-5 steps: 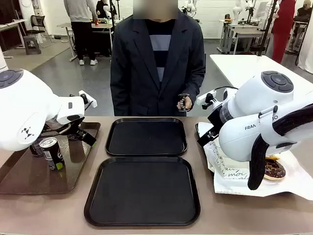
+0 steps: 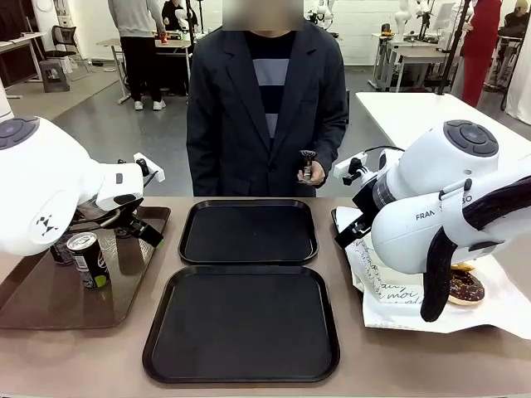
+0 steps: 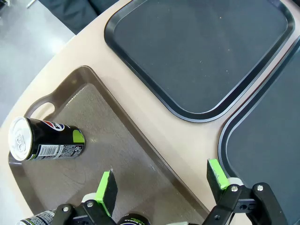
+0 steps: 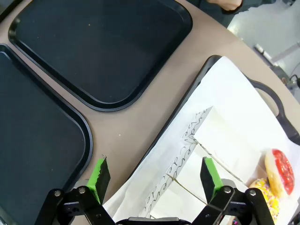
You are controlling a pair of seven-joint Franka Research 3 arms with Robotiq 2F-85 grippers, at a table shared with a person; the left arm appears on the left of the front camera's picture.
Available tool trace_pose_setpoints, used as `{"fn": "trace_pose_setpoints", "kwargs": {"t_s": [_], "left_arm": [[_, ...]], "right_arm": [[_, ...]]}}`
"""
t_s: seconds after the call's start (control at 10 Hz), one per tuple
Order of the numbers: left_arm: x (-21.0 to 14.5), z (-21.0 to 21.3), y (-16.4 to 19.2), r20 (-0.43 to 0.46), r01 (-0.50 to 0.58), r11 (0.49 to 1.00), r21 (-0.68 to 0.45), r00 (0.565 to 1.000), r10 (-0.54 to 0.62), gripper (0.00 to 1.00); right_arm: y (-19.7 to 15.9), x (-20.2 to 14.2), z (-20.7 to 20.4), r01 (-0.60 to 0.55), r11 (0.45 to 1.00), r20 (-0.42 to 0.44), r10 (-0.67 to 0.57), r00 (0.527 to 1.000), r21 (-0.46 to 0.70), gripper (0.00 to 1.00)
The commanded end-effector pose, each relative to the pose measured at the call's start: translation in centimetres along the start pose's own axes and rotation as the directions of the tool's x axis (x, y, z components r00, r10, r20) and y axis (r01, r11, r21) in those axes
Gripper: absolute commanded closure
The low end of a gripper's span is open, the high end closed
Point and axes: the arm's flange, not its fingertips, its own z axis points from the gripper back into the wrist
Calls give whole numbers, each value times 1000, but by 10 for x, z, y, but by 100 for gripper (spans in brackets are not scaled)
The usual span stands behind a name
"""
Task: Set up donuts and drinks on trays.
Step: Pick up one Pepsi coke and place it on the Flat Tray.
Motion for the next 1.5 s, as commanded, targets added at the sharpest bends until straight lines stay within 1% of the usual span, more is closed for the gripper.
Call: {"fn": "trace_pose_setpoints", "kwargs": {"t_s": [0.0, 0.5, 0.6, 0.7, 0.8, 0.9, 1.0, 1.1, 1.2, 1.3, 1.4], "left_arm": [[0, 0, 0, 0, 0, 1000, 0, 1000, 0, 0], [0, 0, 0, 0, 0, 1000, 0, 1000, 0, 0], [-11, 30, -11, -49, 36, 999, -19, 998, -37, 0], [-18, 66, -15, -82, 58, 997, -43, 995, -61, 0], [-39, 108, -24, -116, 95, 993, -76, 988, -103, 0], [-58, 136, -26, -177, 138, 985, -106, 972, -155, 0], [-74, 156, -25, -233, 170, 975, -141, 952, -199, 0], [-95, 167, -31, -246, 171, 973, -153, 947, -205, 0], [-102, 168, -32, -215, 179, 978, -109, 956, -199, 0], [-24, 151, -21, -233, 149, 982, -119, 957, -173, 0], [-24, 151, -21, -233, 149, 982, -119, 957, -173, 0]], "right_arm": [[0, 0, 0, 0, 1000, 0, 0, 1000, 0, 0], [0, 0, 0, 0, 1000, 0, 0, 1000, 0, 0], [13, -16, 22, -37, 999, -7, 37, 999, 9, 0], [23, -33, 49, -44, 999, -14, 44, 999, -19, 0], [39, -61, 86, -50, 999, -100, 49, 994, -7, 0], [50, -84, 115, -89, 996, -106, 88, 990, -9, 0], [63, -110, 142, -128, 992, -160, 123, 980, -22, 0], [75, -137, 159, -186, 981, -201, 173, 964, -50, 0], [81, -150, 163, -232, 971, -193, 216, 957, -61, 0], [34, 2, 125, -131, 991, -170, 126, 977, -19, 0], [34, 2, 125, -131, 991, -170, 126, 977, -19, 0]]}}
